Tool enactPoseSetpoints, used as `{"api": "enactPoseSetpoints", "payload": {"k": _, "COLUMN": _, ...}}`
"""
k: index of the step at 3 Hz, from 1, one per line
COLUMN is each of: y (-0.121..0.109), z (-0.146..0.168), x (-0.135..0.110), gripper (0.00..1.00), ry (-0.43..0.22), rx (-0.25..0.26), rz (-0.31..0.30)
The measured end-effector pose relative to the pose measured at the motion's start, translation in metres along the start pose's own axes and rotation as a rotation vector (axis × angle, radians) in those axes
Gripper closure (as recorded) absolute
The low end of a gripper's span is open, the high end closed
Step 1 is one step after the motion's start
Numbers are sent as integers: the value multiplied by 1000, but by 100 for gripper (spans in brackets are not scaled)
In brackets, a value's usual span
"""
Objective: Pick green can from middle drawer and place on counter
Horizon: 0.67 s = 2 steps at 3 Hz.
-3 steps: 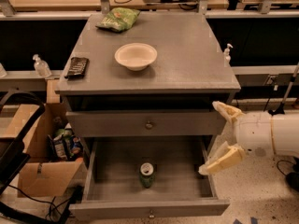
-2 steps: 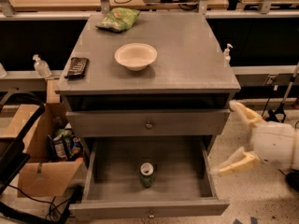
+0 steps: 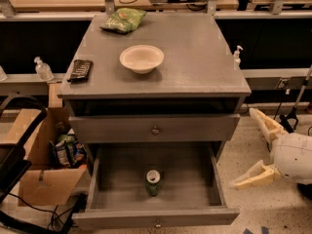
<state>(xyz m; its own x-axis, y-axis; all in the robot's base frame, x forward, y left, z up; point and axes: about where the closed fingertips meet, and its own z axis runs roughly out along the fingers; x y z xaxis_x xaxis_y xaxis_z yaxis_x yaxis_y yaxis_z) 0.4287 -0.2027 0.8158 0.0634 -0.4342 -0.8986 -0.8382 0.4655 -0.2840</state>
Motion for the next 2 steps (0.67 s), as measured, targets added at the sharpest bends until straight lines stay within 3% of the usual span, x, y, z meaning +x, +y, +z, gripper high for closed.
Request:
{"api": "enactPoseSetpoints", "payload": {"k": 1, "y": 14, "z": 32, "x": 19, "gripper": 0, "ry": 29, "rx": -31, "rz": -18}}
{"api": "enactPoseSetpoints", "payload": {"k": 2, "y": 33, "z": 87, "x": 59, "gripper": 0, "ry": 27, "rx": -26, "rz": -16}}
